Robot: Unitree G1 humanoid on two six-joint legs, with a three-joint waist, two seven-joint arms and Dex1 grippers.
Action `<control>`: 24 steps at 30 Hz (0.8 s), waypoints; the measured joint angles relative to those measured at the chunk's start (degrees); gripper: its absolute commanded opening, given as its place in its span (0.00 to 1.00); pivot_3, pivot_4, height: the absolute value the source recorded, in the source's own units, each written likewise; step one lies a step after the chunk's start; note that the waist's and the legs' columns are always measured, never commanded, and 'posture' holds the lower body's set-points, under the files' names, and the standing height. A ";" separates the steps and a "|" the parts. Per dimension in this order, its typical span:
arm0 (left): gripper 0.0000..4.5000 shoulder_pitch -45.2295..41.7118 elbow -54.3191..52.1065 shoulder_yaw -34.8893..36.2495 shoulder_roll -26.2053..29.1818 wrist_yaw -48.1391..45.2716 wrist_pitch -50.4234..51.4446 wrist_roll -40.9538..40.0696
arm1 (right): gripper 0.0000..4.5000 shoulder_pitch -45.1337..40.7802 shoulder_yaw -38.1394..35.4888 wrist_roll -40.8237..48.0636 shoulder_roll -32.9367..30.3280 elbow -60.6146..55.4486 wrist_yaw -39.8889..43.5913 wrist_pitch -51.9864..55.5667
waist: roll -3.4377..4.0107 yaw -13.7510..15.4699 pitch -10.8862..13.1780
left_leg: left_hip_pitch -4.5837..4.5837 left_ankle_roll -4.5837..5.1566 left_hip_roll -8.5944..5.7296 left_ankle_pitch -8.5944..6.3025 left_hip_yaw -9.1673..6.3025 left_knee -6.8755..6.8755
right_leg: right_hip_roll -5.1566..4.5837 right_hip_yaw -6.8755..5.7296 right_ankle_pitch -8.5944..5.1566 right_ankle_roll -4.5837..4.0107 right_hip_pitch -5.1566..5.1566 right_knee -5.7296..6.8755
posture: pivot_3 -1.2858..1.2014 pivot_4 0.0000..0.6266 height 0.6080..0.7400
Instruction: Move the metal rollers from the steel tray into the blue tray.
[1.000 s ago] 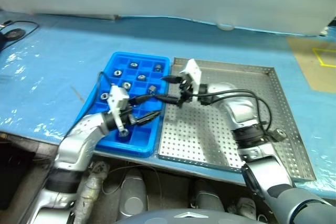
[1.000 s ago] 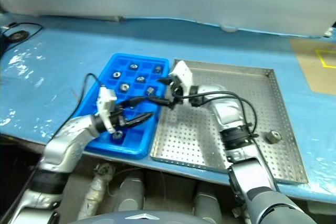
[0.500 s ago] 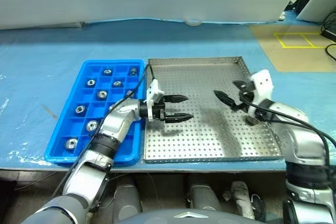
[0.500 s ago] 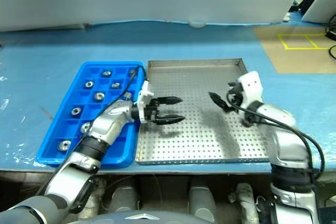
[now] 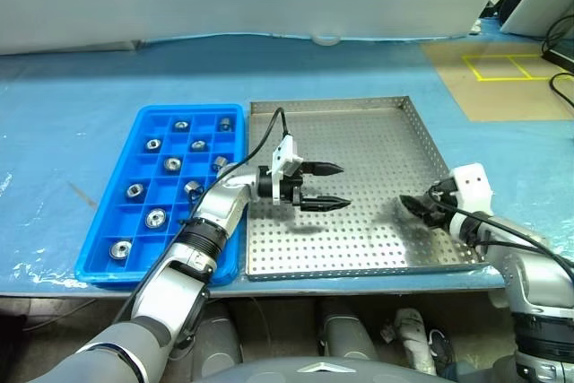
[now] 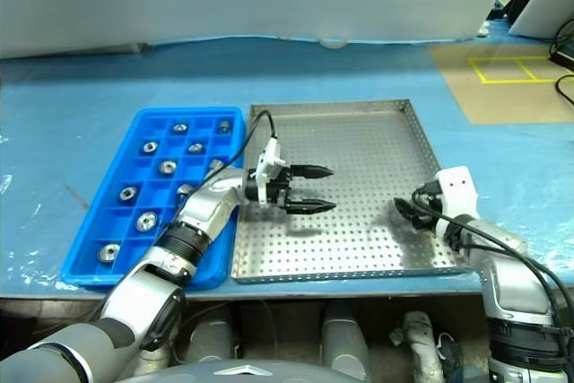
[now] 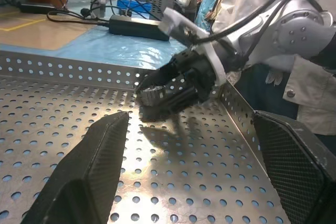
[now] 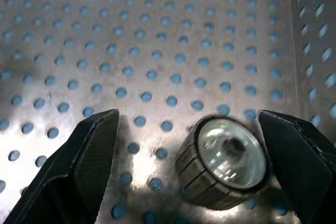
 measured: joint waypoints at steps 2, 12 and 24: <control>0.89 0.14 0.01 0.04 0.15 -0.02 -0.13 0.27 | 0.69 0.01 0.06 -0.20 -0.08 0.54 -0.27 -0.65 | -0.02 0.01 -0.01 | 0.00 0.02 0.00 -0.01 0.01 0.01 | 0.00 0.01 -0.02 0.03 0.02 -0.04 | 0.34 0.24 1.00; 0.89 2.55 -3.35 2.22 2.48 2.50 -0.16 0.41 | 0.37 -8.71 0.89 5.25 1.48 -1.11 3.46 -1.88 | 0.00 -0.71 -0.01 | 0.01 0.02 0.03 -0.01 0.13 -0.03 | 0.00 0.08 -0.01 0.06 -0.19 0.06 | 0.41 0.24 1.00; 0.89 19.94 -31.33 12.50 12.00 14.37 13.49 -7.38 | 0.37 -32.34 16.83 12.11 10.17 10.82 21.26 -7.72 | 0.00 2.45 0.01 | -0.12 -0.08 0.23 0.01 0.10 -0.55 | 0.01 -0.35 0.14 -0.52 -0.36 0.00 | 0.57 0.24 1.00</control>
